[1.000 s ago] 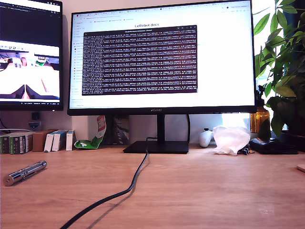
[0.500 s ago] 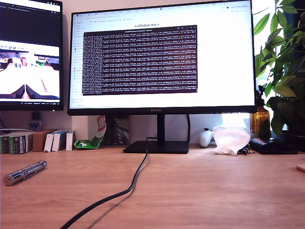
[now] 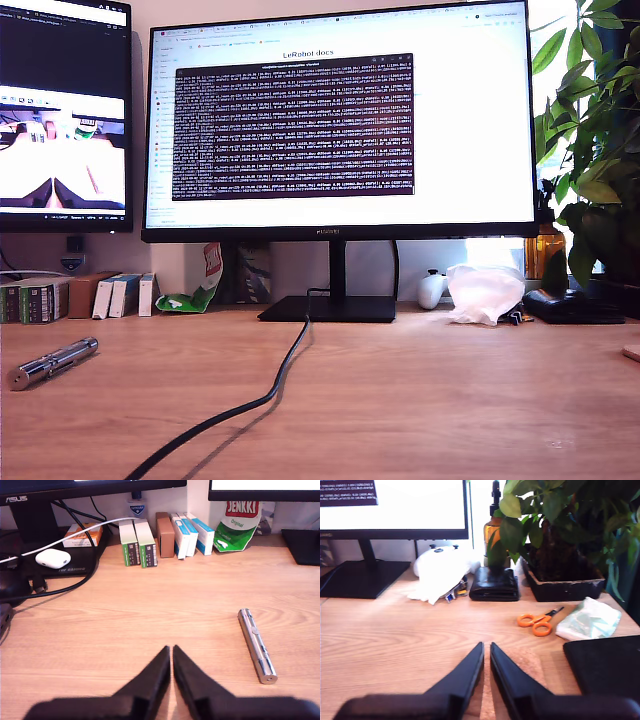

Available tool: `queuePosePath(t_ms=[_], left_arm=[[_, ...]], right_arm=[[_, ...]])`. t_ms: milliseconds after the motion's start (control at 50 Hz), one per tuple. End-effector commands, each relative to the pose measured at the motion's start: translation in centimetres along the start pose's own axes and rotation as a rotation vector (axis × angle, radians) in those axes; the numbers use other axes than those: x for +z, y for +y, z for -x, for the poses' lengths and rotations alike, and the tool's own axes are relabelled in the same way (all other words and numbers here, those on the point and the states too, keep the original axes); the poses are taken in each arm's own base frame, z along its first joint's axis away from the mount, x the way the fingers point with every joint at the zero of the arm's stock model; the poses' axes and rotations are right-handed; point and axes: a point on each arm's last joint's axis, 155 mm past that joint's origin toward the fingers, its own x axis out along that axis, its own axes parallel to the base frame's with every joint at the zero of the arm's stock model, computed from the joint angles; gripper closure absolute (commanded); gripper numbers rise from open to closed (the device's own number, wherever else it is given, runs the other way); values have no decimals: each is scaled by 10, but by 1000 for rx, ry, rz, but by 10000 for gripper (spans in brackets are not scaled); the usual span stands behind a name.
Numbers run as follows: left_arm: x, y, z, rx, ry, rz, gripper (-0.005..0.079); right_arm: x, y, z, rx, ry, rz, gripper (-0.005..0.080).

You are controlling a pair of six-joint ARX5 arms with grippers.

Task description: Pick the metallic laser pointer with your right arm, pass it to your left arm, then place it down to the left side of the table

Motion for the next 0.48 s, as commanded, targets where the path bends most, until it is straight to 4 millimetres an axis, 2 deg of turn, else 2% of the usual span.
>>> queuePosePath(t_ms=[0,460], left_arm=[[-14,0,-3,-2,33,3,761],[-14,0,-3,-3,33,3,761]], right_arm=[[-4,0,-1,-1,0,2,760],[-4,2,-1,7,-1,3,760]])
